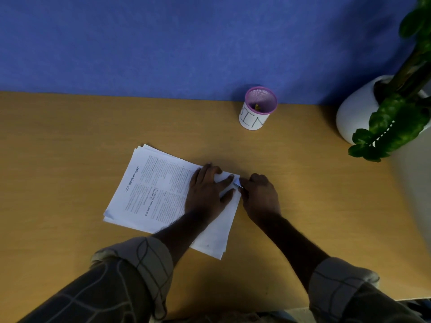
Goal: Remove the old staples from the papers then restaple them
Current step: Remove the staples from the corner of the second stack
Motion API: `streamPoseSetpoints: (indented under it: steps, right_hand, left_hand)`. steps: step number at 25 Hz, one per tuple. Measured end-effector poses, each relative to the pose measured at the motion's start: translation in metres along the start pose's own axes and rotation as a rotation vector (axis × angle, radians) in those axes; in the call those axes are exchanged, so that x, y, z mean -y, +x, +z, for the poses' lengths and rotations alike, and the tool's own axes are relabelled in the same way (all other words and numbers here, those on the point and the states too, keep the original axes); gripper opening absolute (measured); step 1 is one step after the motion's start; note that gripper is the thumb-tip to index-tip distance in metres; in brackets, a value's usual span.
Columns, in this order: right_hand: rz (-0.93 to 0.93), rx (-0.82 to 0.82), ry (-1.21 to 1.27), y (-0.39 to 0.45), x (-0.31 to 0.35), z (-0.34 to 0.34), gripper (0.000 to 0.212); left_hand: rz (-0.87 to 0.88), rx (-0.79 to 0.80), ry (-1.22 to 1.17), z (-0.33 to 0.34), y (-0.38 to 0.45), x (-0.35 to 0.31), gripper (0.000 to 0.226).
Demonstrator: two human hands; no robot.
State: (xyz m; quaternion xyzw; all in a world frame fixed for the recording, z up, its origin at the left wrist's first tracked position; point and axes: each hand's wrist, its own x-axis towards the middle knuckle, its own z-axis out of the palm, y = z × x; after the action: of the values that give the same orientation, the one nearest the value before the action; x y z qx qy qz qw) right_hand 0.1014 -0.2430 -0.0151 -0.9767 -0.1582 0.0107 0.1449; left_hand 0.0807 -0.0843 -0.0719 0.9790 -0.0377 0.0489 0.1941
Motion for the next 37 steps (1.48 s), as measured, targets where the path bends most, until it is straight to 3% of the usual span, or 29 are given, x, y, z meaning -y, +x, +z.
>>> streamPoseSetpoints:
  steps: [6, 12, 25, 37]
  right_hand:
    - [-0.021, -0.08, -0.02, -0.003, 0.007, 0.004, 0.012]
    - [-0.078, -0.059, -0.053, 0.0, 0.003, 0.004, 0.011]
    - [0.202, -0.03, 0.243, 0.001, 0.004, 0.008, 0.023]
    - [0.083, -0.117, 0.232, 0.008, -0.012, 0.003, 0.012]
  left_hand:
    - [-0.019, -0.001, 0.0, 0.0, 0.0, -0.001, 0.047]
    - [-0.022, 0.01, 0.007, 0.001, 0.0, 0.0, 0.043]
    - [-0.044, 0.045, -0.029, -0.003, 0.002, -0.001, 0.041]
    - [0.0, 0.068, 0.005, -0.011, 0.001, -0.003, 0.043]
